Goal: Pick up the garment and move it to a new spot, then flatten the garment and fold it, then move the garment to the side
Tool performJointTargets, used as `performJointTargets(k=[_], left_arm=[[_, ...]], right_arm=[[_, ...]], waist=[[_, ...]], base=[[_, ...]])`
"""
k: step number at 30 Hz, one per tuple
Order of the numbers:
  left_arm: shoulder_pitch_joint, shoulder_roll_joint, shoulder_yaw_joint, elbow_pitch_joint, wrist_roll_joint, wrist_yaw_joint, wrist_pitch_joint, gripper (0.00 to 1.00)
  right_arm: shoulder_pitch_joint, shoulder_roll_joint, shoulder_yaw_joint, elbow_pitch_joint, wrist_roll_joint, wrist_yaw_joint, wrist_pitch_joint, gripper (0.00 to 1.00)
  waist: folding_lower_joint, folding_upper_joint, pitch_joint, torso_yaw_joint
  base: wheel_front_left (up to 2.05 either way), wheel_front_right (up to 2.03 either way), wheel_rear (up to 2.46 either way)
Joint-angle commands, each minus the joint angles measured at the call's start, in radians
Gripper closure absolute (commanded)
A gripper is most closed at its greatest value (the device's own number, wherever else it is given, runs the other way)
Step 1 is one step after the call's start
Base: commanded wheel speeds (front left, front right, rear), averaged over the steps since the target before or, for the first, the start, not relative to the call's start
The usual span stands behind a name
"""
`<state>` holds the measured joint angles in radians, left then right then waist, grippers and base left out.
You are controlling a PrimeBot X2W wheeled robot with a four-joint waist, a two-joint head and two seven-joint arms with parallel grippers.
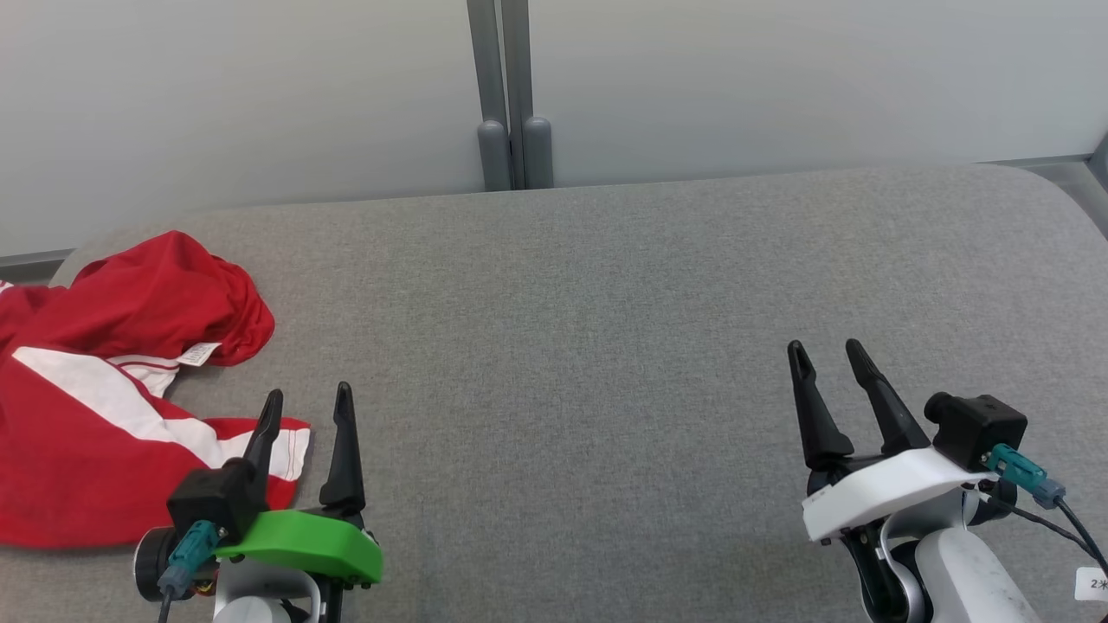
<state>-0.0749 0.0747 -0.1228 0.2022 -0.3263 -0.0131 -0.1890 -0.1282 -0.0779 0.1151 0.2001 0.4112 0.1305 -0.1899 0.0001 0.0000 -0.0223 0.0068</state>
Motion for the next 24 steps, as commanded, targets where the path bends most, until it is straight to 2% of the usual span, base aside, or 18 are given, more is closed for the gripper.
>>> performJointTargets(k=[1,24], left_arm=[[-0.023,0.008,-0.002,-0.003,0.025,0.004,-0.011,0.0],[-0.017,0.004,-0.01,0.009,0.189,0.006,-0.057,0.0]], right_arm=[[-0.017,-0.002,0.005,-0.005,-0.027,0.0,-0.01,0.0],[-0.024,-0.012,0.033,0.004,-0.181,0.0,-0.056,0.0]], waist=[[-0.0001,0.0,-0.001,0.0],[-0.0001,0.0,-0.02,-0.008]], base=[[0.0,0.0,0.0],[0.0,0.0,0.0]])
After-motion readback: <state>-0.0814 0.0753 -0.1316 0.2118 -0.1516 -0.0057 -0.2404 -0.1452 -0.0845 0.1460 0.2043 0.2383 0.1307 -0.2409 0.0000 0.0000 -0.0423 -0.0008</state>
